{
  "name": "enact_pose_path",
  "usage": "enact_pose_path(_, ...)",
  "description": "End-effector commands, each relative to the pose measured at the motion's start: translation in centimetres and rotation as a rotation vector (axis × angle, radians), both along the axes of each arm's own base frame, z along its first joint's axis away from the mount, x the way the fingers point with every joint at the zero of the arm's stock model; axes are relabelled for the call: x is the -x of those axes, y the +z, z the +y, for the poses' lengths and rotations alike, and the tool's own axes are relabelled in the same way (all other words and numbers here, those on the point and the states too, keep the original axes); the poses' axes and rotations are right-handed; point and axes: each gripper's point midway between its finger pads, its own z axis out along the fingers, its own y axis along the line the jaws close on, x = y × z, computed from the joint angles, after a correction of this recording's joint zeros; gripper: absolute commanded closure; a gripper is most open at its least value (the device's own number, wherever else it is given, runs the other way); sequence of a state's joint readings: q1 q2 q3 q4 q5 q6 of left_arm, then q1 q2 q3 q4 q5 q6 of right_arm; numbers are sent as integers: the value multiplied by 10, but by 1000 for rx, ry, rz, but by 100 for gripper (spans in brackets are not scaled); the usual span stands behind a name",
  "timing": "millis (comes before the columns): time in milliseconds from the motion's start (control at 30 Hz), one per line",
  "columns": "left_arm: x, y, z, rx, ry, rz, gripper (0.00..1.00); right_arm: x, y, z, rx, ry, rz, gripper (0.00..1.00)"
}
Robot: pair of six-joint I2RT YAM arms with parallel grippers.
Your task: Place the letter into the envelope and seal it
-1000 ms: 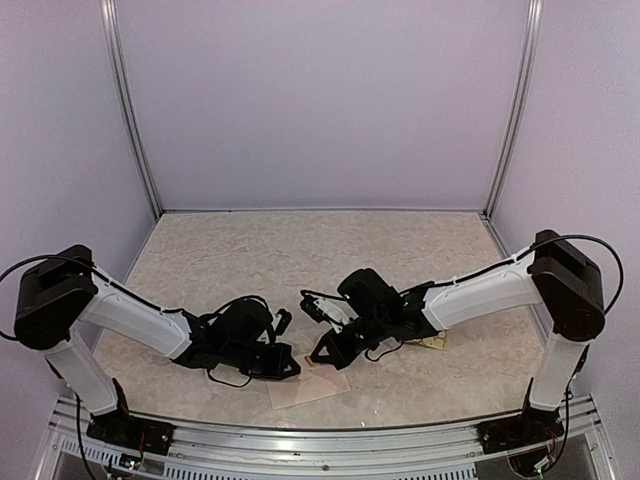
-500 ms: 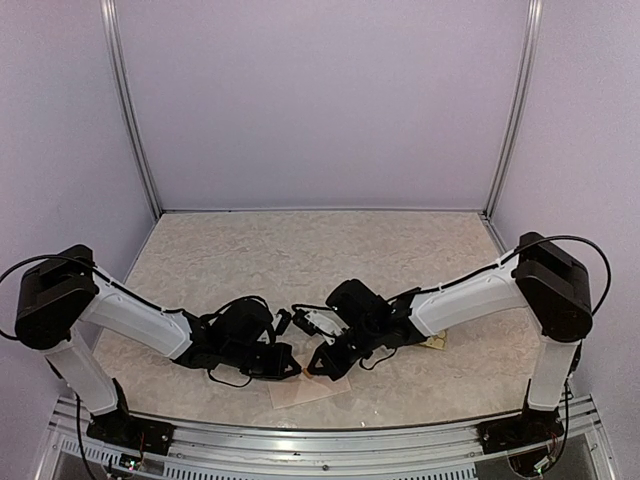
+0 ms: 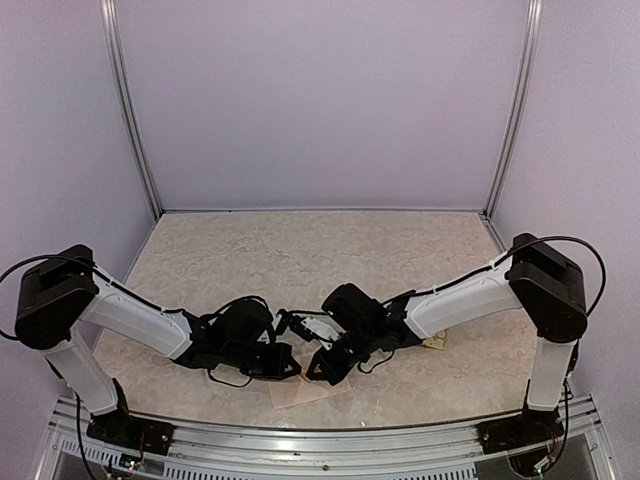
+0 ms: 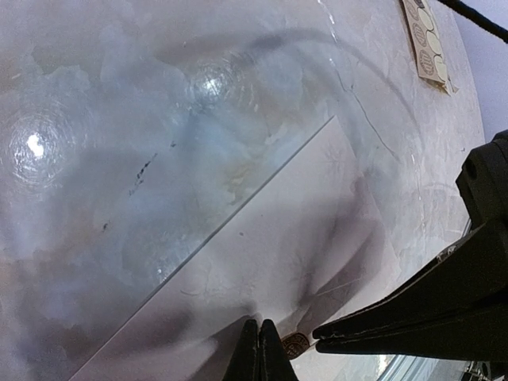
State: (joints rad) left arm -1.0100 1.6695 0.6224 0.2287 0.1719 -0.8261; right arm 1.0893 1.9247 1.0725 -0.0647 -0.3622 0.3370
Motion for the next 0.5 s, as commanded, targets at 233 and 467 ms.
enact_pose_path(233,7,-18,12,-63,7,31,100,16,-3,15,-52,50,78,100)
enact_pose_path(467,6,-16,13,-60,17,27,100,24,12,17,-115,61,117,88)
